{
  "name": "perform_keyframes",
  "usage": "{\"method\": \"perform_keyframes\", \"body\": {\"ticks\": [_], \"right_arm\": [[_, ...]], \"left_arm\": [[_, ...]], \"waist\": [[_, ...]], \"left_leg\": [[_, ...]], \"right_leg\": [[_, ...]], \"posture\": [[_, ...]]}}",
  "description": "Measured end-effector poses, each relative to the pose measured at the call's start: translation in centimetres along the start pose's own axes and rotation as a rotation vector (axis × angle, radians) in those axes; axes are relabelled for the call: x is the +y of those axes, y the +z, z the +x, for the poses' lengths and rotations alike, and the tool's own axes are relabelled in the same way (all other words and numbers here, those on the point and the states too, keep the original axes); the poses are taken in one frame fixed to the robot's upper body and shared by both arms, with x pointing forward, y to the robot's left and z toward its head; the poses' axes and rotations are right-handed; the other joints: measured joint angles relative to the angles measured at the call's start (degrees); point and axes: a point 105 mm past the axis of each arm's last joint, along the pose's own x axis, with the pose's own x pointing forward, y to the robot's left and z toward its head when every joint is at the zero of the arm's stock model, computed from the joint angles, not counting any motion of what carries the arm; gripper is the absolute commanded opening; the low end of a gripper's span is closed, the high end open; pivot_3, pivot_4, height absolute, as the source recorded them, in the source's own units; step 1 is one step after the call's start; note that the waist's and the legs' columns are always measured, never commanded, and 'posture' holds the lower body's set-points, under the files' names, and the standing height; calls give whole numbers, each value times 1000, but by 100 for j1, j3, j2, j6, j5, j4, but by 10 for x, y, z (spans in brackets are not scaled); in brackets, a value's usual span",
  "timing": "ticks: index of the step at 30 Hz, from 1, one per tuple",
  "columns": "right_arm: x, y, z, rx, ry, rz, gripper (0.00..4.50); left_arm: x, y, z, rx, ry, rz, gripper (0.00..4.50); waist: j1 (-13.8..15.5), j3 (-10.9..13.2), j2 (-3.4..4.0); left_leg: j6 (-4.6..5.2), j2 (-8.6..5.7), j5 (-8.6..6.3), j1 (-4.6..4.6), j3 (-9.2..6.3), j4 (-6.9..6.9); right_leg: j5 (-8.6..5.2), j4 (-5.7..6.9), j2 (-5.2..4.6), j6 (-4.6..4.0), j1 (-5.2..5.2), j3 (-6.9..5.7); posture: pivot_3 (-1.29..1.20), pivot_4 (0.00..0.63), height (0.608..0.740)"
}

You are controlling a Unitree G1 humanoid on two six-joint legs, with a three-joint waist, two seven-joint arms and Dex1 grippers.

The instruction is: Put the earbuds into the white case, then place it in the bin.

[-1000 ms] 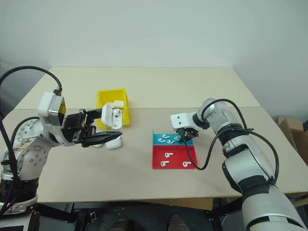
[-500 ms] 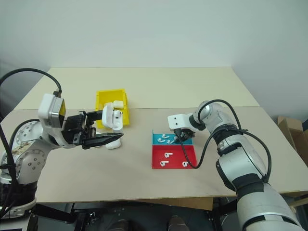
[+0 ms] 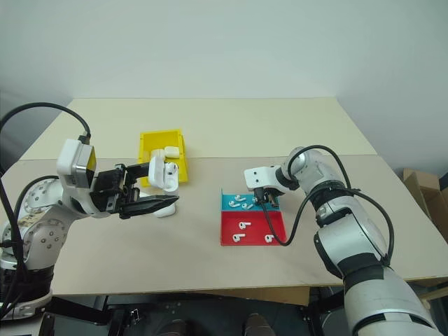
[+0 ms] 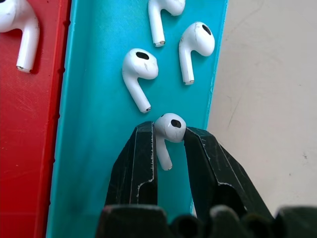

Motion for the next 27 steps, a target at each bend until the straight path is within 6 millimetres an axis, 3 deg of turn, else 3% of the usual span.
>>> {"method": "perform_keyframes", "body": {"ticks": [4, 8, 12, 16, 22, 27], "right_arm": [[-11, 8, -21, -146, -106, 108, 838], [-20, 33, -73, -422, -298, 221, 838], [1, 75, -137, -896, -385, 442, 838], [31, 121, -172, -1219, -319, 521, 838], [68, 164, -158, -1318, -188, 575, 838], [78, 173, -135, -1250, -163, 628, 838]], "left_arm": [[1, 4, 4, -13, -17, 11, 2808], [4, 5, 10, -42, -33, 7, 2808], [9, 1, 17, -66, -39, -22, 2808], [12, -3, 28, -82, -64, -48, 2808], [18, -8, 38, -77, -128, -75, 2808], [21, -7, 43, -87, -166, -68, 2808]], "waist": [[19, 4, 4], [97, 5, 7], [170, 5, 7], [132, 4, 7], [124, 4, 8], [140, 4, 8]], "left_leg": [[0, 0, 0, -7, -1, 0], [0, 0, -1, -10, -8, 0], [1, 0, -1, -9, -9, 2], [1, 0, -1, 1, -11, 2], [1, -1, -1, -7, -11, 2], [1, -1, -1, -18, -11, 2]], "right_leg": [[0, -2, 0, 0, -3, -1], [0, -2, -1, 1, -1, -10], [0, 3, -1, 0, -1, -9], [3, 7, 1, -3, 6, -10], [4, 1, 2, -2, 1, -7], [3, -5, 2, 0, -6, -9]], "posture": [[0, 150, 740], [0, 150, 740], [0, 150, 740], [0, 150, 740], [0, 150, 740], [0, 150, 740]]}}
